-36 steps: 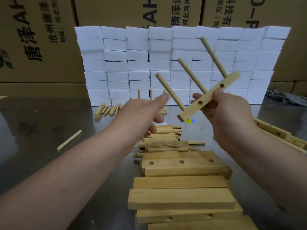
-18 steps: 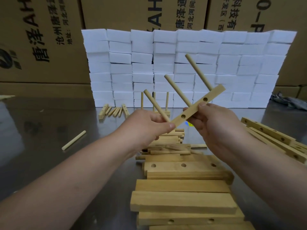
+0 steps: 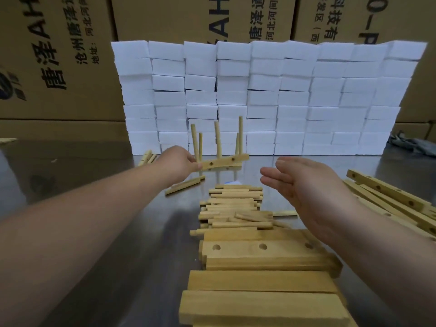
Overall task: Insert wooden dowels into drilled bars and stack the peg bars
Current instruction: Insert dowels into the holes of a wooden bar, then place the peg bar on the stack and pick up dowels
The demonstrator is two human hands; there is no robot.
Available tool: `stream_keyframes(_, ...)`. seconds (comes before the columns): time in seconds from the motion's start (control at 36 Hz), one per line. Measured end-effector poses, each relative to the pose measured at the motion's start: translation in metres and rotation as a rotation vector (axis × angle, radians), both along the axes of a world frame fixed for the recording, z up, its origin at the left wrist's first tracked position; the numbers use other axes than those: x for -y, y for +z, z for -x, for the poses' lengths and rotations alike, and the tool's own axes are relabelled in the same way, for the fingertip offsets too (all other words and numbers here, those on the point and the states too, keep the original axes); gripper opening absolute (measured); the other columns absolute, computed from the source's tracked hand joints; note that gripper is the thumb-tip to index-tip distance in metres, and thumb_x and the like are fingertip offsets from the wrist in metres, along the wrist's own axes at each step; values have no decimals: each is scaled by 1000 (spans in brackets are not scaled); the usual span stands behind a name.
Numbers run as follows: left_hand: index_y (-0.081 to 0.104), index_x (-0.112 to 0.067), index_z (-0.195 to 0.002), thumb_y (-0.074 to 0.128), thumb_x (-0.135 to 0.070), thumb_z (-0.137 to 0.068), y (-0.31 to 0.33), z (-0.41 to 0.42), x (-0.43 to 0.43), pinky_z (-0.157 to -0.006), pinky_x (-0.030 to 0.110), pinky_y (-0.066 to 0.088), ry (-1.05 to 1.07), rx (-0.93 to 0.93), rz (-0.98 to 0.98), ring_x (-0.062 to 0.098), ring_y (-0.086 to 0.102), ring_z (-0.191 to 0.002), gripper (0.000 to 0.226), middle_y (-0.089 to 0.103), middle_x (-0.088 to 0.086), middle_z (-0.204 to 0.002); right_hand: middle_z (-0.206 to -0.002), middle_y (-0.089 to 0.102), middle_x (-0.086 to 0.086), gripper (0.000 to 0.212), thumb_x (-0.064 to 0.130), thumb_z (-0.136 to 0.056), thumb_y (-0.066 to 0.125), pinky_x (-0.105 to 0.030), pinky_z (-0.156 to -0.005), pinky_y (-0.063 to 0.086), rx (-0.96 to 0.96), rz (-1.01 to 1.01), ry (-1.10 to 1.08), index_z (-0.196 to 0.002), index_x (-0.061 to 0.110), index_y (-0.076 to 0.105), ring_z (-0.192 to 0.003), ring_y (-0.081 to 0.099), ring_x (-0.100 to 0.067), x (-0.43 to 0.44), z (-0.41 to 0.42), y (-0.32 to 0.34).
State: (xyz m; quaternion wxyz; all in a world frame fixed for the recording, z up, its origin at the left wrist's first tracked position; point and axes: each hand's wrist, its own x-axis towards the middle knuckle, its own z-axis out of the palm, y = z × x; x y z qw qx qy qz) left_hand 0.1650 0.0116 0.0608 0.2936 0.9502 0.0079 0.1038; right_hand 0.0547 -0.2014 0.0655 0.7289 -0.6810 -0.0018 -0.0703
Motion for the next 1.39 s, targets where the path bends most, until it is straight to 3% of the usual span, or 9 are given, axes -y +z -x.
stream_keyframes(0.06,68,-9,-105,59,-34,-89,-14,-11,-4,-66,26,43,11,-31,-86,19,57,-81,30,65,6,-94,-89,73,3,6,21,-92,51,-44,-108,34,-5,14,8,-97,21,54,-88,69,-9,1,0,0)
stream_keyframes(0.14,68,-11,-103,55,-36,-91,-27,-24,-8,-55,24,37,30,-43,-176,17,54,-75,31,64,3,-88,-82,74,6,8,19,-93,50,-40,-104,38,-1,10,18,-91,24,56,-82,70,-8,1,-2,0)
stream_keyframes(0.19,68,-10,-104,57,-35,-90,-29,-36,-10,-62,26,41,37,-22,-149,18,55,-76,30,65,5,-90,-80,74,6,9,17,-93,50,-35,-100,42,3,16,19,-94,22,57,-79,71,-8,1,-1,0)
stream_keyframes(0.33,69,-14,-93,61,-35,-87,-29,-65,-17,-55,25,36,48,-31,-159,13,53,-65,23,60,-1,-71,-82,75,2,9,16,-93,51,-32,-94,45,-4,25,18,-95,20,59,-81,71,-11,-1,0,0)
stream_keyframes(0.56,68,-7,-89,56,-30,-89,-36,-88,-11,-58,27,42,21,-86,-293,20,56,-73,26,65,9,-85,-79,74,0,12,14,-93,50,-23,-77,48,-9,25,52,-91,16,62,-77,71,-14,0,-1,-2)
stream_keyframes(0.67,57,-8,-72,55,-30,-89,-34,-97,-7,-51,26,36,61,-58,-313,18,50,-63,28,55,7,-70,-76,74,0,13,14,-92,51,-23,-73,48,-8,28,62,-88,15,63,-73,71,-13,1,-3,-4)
stream_keyframes(0.78,57,-11,-72,55,-29,-88,-30,-105,-4,-49,27,36,97,-37,-372,19,53,-63,24,56,5,-67,-76,74,-2,13,13,-92,51,-20,-68,49,-10,8,68,-87,14,63,-72,71,-14,2,-4,-3)
stream_keyframes(1.0,57,-12,-71,52,-27,-87,-38,-114,2,-55,28,44,86,46,-469,20,60,-66,22,62,4,-71,-76,74,-3,14,13,-92,51,-20,-70,50,-8,-7,89,-85,13,63,-74,71,-16,2,-7,0)
stream_keyframes(1.39,54,-10,-73,50,-8,-85,-38,-116,11,-51,28,40,144,62,-513,21,55,-64,13,57,6,-72,-71,74,-3,13,14,-91,52,-20,-67,53,-7,17,89,-83,14,63,-69,71,-16,2,-6,-1)
